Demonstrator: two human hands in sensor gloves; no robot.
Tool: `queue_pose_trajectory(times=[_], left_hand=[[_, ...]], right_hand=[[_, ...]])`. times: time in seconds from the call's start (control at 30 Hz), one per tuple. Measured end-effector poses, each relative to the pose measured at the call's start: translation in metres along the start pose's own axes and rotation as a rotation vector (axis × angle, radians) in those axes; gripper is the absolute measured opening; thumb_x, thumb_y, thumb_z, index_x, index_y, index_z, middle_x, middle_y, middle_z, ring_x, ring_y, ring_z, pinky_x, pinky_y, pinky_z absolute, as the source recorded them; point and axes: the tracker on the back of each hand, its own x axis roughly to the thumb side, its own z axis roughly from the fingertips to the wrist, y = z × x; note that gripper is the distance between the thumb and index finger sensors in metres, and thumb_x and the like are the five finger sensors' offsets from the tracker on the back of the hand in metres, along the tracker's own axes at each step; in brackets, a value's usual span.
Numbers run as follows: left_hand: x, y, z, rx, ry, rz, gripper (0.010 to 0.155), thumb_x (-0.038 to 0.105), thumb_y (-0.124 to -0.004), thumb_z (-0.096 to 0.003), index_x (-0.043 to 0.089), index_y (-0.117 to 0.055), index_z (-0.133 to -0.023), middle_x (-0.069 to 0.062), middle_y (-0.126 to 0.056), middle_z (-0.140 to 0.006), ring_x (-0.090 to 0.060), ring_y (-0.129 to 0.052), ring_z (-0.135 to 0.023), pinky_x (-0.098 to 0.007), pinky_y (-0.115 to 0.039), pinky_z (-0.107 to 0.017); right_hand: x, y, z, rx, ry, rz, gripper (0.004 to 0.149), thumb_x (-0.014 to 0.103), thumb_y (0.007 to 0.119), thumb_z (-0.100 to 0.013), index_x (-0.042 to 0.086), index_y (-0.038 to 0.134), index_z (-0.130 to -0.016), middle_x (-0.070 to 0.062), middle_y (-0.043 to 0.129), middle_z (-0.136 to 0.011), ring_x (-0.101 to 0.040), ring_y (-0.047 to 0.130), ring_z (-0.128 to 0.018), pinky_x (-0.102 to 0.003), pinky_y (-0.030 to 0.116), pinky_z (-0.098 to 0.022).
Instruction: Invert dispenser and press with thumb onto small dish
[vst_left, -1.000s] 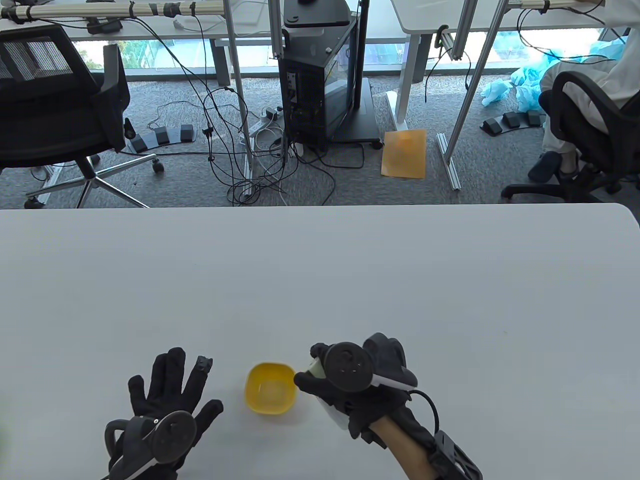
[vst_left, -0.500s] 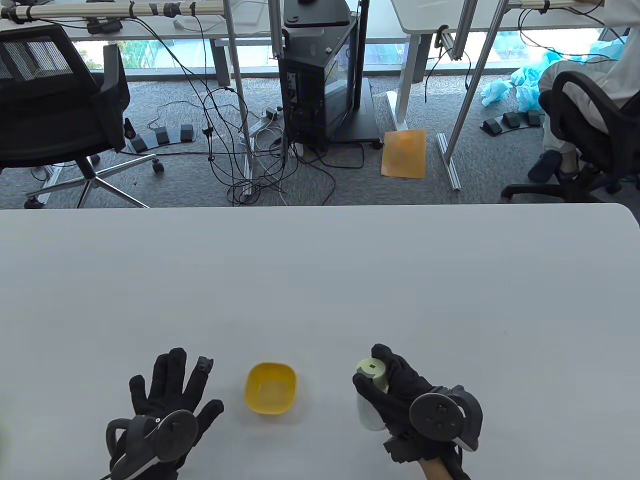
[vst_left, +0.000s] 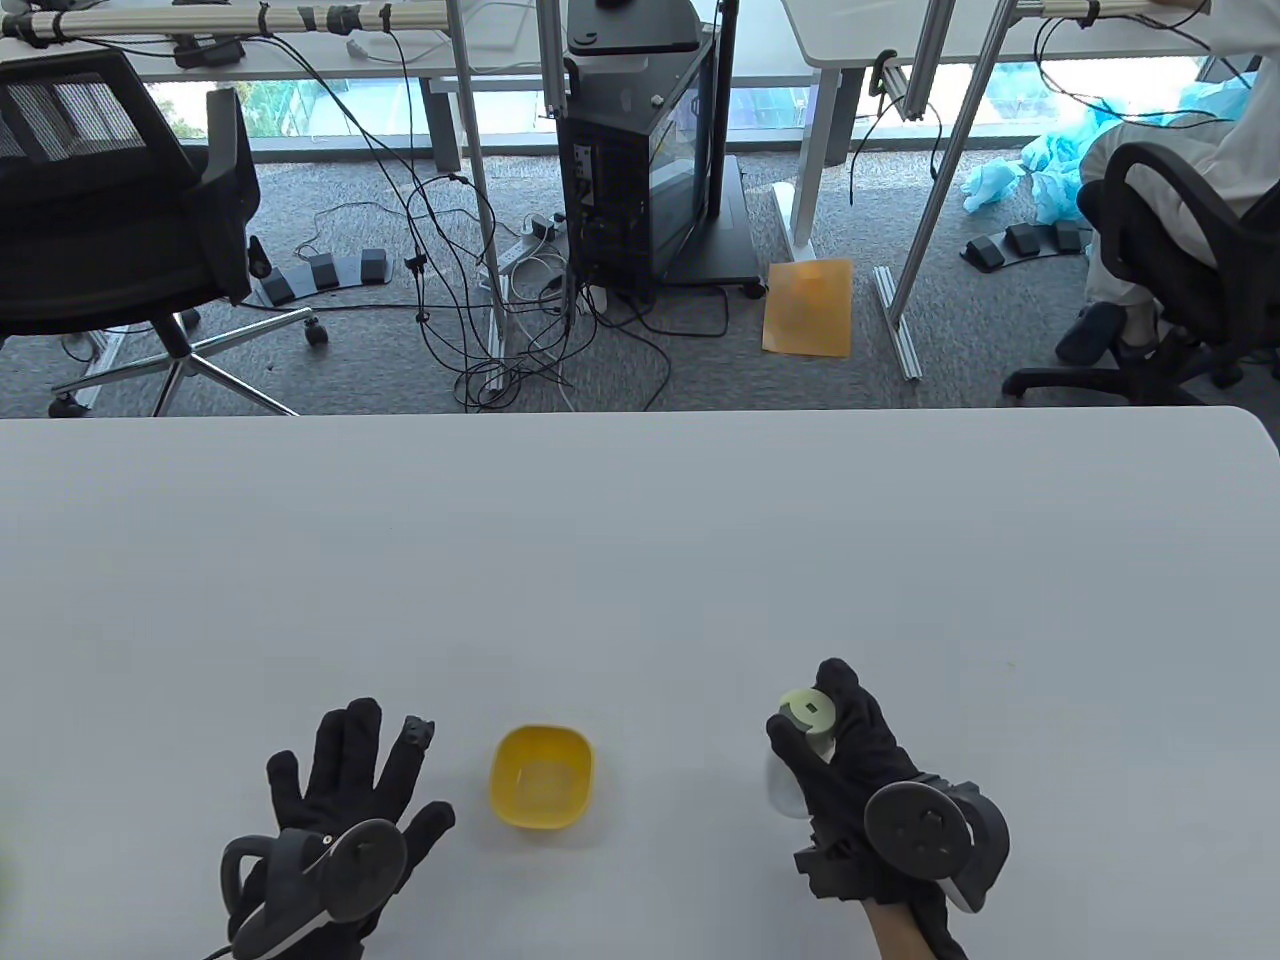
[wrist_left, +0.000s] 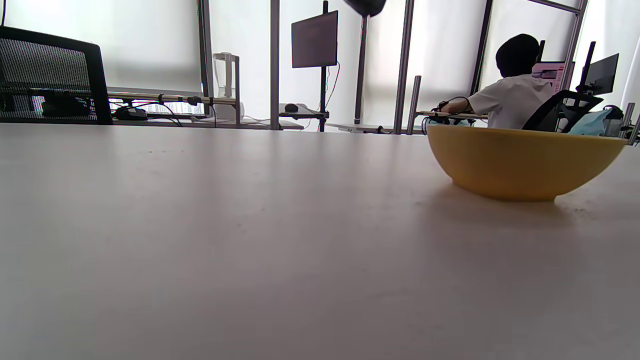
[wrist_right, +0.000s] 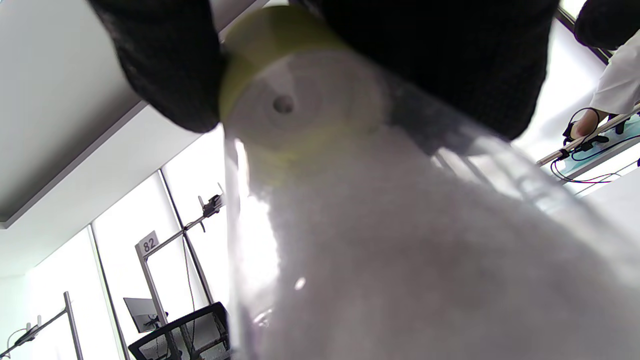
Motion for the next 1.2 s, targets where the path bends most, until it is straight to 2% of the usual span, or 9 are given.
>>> queue_pose_trajectory(times=[0.23, 0.57, 0.8, 1.07, 1.2], left_hand=[[0.0, 0.0, 0.001, 0.01, -0.005, 0.006, 0.078, 0.07, -0.037, -0.0562, 0.031, -0.037, -0.123, -0.023, -0.03, -0.128, -0.051, -0.037, -0.117, -0.079, -0.034, -0.071], [0.0, -0.001, 0.001, 0.008, -0.008, 0.007, 0.078, 0.07, -0.037, -0.0562, 0.031, -0.037, -0.123, -0.024, -0.03, -0.128, -0.051, -0.037, -0.117, -0.079, -0.034, -0.071], [0.001, -0.001, 0.001, 0.007, -0.011, 0.005, 0.078, 0.07, -0.037, -0.0562, 0.031, -0.038, -0.123, -0.024, -0.03, -0.128, -0.05, -0.037, -0.117, -0.079, -0.034, -0.071], [0.0, -0.002, 0.001, 0.012, -0.009, 0.007, 0.078, 0.07, -0.037, -0.0561, 0.031, -0.037, -0.123, -0.023, -0.03, -0.128, -0.05, -0.037, -0.117, -0.079, -0.034, -0.071], [-0.001, -0.001, 0.002, 0.017, -0.006, 0.008, 0.078, 0.07, -0.037, -0.0561, 0.031, -0.038, -0.123, -0.023, -0.03, -0.128, -0.051, -0.037, -0.117, -0.079, -0.034, -0.071]], right_hand=[[-0.008, -0.001, 0.001, -0.033, 0.039, 0.086, 0.078, 0.039, 0.089, -0.051, -0.014, 0.062, -0.103, -0.039, 0.075, -0.09, -0.05, 0.093, -0.07, -0.057, 0.084, -0.046], [-0.015, 0.0, 0.0, -0.024, 0.056, 0.2, 0.074, 0.03, 0.091, -0.05, -0.011, 0.061, -0.104, -0.038, 0.069, -0.093, -0.053, 0.086, -0.076, -0.06, 0.078, -0.051], [-0.008, -0.001, 0.0, -0.038, 0.0, 0.255, 0.069, 0.028, 0.089, -0.052, -0.009, 0.062, -0.104, -0.036, 0.07, -0.094, -0.053, 0.083, -0.077, -0.062, 0.077, -0.05], [0.014, -0.004, 0.002, -0.059, -0.112, 0.242, 0.069, 0.036, 0.082, -0.056, -0.009, 0.063, -0.105, -0.039, 0.068, -0.096, -0.058, 0.08, -0.079, -0.066, 0.073, -0.05], [0.034, -0.002, 0.004, 0.02, -0.175, 0.238, 0.073, 0.041, 0.08, -0.058, -0.011, 0.062, -0.106, -0.043, 0.061, -0.1, -0.064, 0.071, -0.083, -0.071, 0.067, -0.051]])
